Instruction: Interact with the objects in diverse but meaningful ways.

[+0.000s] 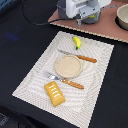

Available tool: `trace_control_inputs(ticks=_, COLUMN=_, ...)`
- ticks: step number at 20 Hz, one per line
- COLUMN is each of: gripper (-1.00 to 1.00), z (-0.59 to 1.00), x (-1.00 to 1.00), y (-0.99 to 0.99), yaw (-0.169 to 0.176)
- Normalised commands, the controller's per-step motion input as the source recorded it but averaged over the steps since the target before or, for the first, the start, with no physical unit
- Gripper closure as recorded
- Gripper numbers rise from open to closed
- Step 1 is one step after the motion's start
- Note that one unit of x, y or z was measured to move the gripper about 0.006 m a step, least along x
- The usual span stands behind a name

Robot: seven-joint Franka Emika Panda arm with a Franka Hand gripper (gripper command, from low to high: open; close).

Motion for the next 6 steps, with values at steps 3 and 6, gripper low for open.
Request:
trace_control_inputs(ticks=3, gripper=-1.0, z=0.28, x=0.11, y=0.32, yaw=0.053)
trace_control_inputs(ticks=6, gripper=-1.0, z=0.26, x=0.02, y=0.42, yaw=0.096)
